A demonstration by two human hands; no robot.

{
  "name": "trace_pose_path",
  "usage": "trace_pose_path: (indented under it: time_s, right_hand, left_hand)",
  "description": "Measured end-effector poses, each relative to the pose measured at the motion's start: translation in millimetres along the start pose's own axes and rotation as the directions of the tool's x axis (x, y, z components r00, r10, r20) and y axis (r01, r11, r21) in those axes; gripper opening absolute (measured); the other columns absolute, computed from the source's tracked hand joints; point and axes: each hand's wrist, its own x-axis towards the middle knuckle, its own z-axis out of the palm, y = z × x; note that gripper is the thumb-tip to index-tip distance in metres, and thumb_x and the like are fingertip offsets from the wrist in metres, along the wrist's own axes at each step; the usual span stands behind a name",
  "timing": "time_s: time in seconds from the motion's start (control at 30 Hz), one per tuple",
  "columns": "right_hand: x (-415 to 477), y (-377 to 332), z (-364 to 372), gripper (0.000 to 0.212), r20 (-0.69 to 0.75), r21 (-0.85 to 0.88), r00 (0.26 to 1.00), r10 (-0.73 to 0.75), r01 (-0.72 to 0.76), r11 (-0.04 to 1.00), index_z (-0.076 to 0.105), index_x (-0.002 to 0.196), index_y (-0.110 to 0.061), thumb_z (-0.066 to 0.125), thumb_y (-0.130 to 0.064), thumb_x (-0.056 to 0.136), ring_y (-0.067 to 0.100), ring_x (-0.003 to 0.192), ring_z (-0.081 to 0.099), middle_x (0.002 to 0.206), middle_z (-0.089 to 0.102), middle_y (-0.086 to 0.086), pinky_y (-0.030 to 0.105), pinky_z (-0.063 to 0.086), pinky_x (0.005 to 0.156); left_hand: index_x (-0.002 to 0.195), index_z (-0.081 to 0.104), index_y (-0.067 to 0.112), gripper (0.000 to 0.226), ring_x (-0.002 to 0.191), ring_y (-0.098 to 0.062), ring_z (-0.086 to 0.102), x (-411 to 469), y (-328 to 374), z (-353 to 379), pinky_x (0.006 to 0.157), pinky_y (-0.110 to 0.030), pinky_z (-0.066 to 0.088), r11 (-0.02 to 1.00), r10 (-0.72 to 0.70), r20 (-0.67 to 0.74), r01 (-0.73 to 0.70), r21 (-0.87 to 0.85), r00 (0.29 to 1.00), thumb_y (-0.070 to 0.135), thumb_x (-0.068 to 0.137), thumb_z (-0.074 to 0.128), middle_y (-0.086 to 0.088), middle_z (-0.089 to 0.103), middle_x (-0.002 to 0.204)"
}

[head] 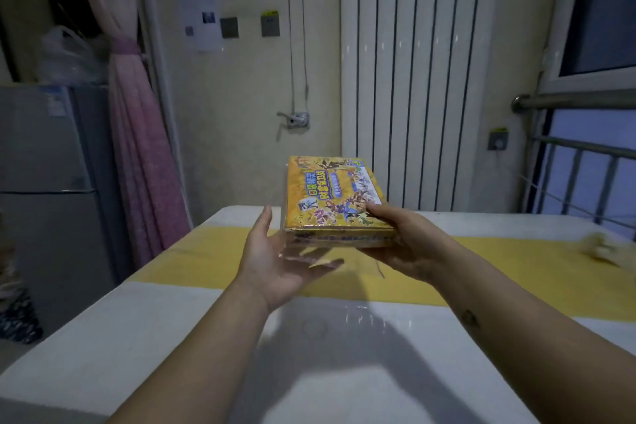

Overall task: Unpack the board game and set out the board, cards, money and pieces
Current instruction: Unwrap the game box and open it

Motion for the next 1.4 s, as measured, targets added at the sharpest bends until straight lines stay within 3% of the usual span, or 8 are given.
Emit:
trace_pose_path:
  time_s: [0.27,0.4,0.57,0.8,1.0,1.1,1.23,1.4]
  right_hand:
    - [-28,-8,4,0.025,0.020,0.017,0.999,-0.028,0.028,0.999,0.056,0.108,0.000,0.057,-0.019,0.092,0.024,0.079,0.069,0.085,0.071,0.016,0.035,0.057,0.076]
    - [-28,-9,0,0.026,0.020,0.024,0.999,-0.047,0.046,0.999,0.056,0.110,0.001,0.057,-0.018,0.092,0.025,0.079,0.068,0.087,0.071,0.016,0.035,0.059,0.072]
    - [-21,-7,-20,0.027,-0.034,-0.044,0.994,-0.102,0.100,0.994,0.057,0.110,0.002,0.056,-0.019,0.093,0.023,0.081,0.068,0.092,0.072,0.015,0.035,0.056,0.076]
    - [-4,23,-67,0.026,-0.236,-0.205,0.955,-0.178,0.130,0.970,0.060,0.114,-0.002,0.052,-0.018,0.095,0.023,0.078,0.065,0.099,0.070,0.014,0.033,0.054,0.069]
    - [8,58,-86,0.020,-0.351,-0.138,0.925,-0.148,0.105,0.985,0.062,0.110,-0.008,0.051,-0.016,0.096,0.024,0.074,0.064,0.094,0.068,0.013,0.033,0.053,0.062]
    - [11,62,-92,0.023,-0.392,-0.131,0.906,-0.160,0.117,0.984,0.061,0.116,-0.011,0.052,-0.016,0.096,0.025,0.077,0.064,0.097,0.068,0.014,0.036,0.054,0.067]
    - [15,61,-100,0.032,-0.451,-0.150,0.873,-0.185,0.130,0.980,0.059,0.123,-0.006,0.054,-0.019,0.094,0.029,0.081,0.064,0.105,0.068,0.017,0.041,0.055,0.076]
    - [21,56,-102,0.025,-0.482,-0.207,0.847,-0.224,0.139,0.968,0.064,0.110,-0.003,0.056,-0.020,0.093,0.029,0.073,0.064,0.093,0.069,0.017,0.040,0.055,0.071]
  left_hand:
    - [0.123,0.049,0.014,0.062,0.106,-0.056,0.055,-6,-40,17,0.079,-0.072,0.041,0.955,-0.284,0.219,0.296,-0.025,0.934,0.061,0.083,0.044,-0.033,0.047,0.132]
    - [0.128,0.036,0.007,0.064,0.069,-0.037,0.068,-1,-36,12,0.066,-0.056,0.055,0.950,-0.241,0.106,0.257,-0.179,0.965,0.052,0.085,0.052,-0.028,0.057,0.114]
    - [0.072,0.050,0.007,0.018,0.029,-0.008,0.045,7,-19,-9,0.039,-0.014,0.045,0.998,0.043,-0.327,-0.055,-0.026,0.944,0.003,0.089,0.053,-0.002,0.049,0.038]
    - [0.088,0.060,0.014,0.006,0.061,-0.006,0.048,9,-4,-69,0.047,-0.012,0.047,0.873,0.420,-0.437,-0.224,0.433,0.795,0.010,0.092,0.058,0.002,0.063,0.079]
    - [0.094,0.062,0.009,0.012,0.082,-0.015,0.053,5,-14,-85,0.069,-0.025,0.038,0.527,0.643,-0.311,-0.111,0.842,0.700,0.021,0.090,0.061,0.002,0.060,0.087]
    - [0.079,0.059,0.009,0.011,0.070,-0.016,0.050,4,-6,-85,0.063,-0.020,0.039,0.492,0.640,-0.216,-0.178,0.852,0.737,0.014,0.087,0.064,-0.001,0.056,0.074]
    - [0.073,0.056,0.009,0.016,0.055,-0.014,0.043,4,4,-86,0.058,-0.022,0.037,0.650,0.497,-0.149,-0.252,0.717,0.855,0.004,0.087,0.062,-0.001,0.050,0.061]
    - [0.097,0.070,0.008,0.017,0.048,-0.007,0.039,-3,16,-86,0.050,-0.016,0.042,0.754,0.157,-0.111,-0.047,0.655,0.981,0.003,0.090,0.055,0.003,0.049,0.065]
